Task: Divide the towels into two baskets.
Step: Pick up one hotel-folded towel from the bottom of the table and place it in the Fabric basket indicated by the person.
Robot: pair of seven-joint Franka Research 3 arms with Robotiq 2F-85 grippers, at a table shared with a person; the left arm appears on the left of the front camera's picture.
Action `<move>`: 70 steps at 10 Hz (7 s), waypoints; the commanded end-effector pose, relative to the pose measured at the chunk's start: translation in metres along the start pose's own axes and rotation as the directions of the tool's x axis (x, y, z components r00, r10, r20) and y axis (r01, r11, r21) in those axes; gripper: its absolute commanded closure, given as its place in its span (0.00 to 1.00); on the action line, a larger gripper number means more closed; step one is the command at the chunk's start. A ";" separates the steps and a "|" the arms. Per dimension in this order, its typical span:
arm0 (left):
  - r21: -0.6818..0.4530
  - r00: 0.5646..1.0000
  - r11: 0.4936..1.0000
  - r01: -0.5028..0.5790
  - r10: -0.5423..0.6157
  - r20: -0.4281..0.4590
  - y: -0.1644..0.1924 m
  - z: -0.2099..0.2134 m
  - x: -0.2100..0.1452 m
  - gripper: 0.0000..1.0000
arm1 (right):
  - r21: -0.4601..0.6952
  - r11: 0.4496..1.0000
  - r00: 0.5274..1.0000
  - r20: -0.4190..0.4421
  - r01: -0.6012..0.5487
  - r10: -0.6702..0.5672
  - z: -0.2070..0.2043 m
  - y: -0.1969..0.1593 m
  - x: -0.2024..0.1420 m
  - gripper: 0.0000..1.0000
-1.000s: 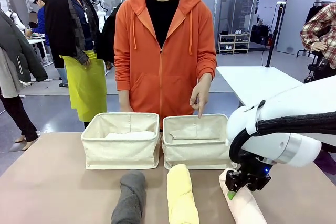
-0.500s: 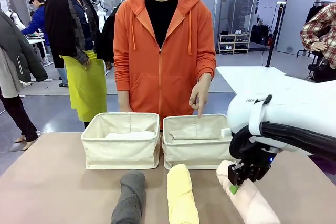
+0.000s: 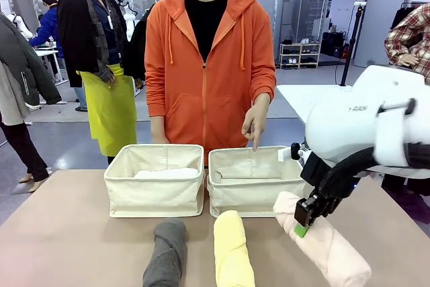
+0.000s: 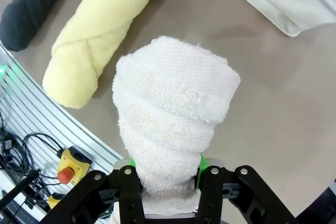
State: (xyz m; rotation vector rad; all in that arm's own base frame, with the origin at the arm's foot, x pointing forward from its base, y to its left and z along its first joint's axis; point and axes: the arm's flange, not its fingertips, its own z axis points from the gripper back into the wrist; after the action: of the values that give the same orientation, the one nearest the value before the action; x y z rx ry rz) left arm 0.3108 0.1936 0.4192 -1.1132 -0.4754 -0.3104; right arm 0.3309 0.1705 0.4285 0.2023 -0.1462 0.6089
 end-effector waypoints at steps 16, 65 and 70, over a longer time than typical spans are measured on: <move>-0.008 1.000 1.000 0.006 -0.006 0.002 -0.002 0.004 0.002 0.13 | -0.331 0.491 0.577 -0.251 -0.806 0.778 0.027 -0.014 0.238 0.63; -0.008 1.000 1.000 0.006 -0.006 0.002 -0.002 0.004 0.002 0.13 | 0.621 0.778 0.924 0.348 -0.101 -0.158 0.081 -0.261 -0.062 0.00; -0.008 1.000 1.000 0.006 -0.006 0.002 -0.002 0.004 0.002 0.13 | 0.719 0.694 0.794 0.441 -0.034 -0.418 0.041 -0.291 -0.191 0.00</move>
State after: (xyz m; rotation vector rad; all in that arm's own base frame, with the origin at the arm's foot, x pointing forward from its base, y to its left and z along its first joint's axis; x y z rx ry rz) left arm 0.3115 0.1943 0.4199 -1.1117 -0.4757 -0.3112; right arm 0.3512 -0.1791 0.3962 1.1274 -0.4264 0.3549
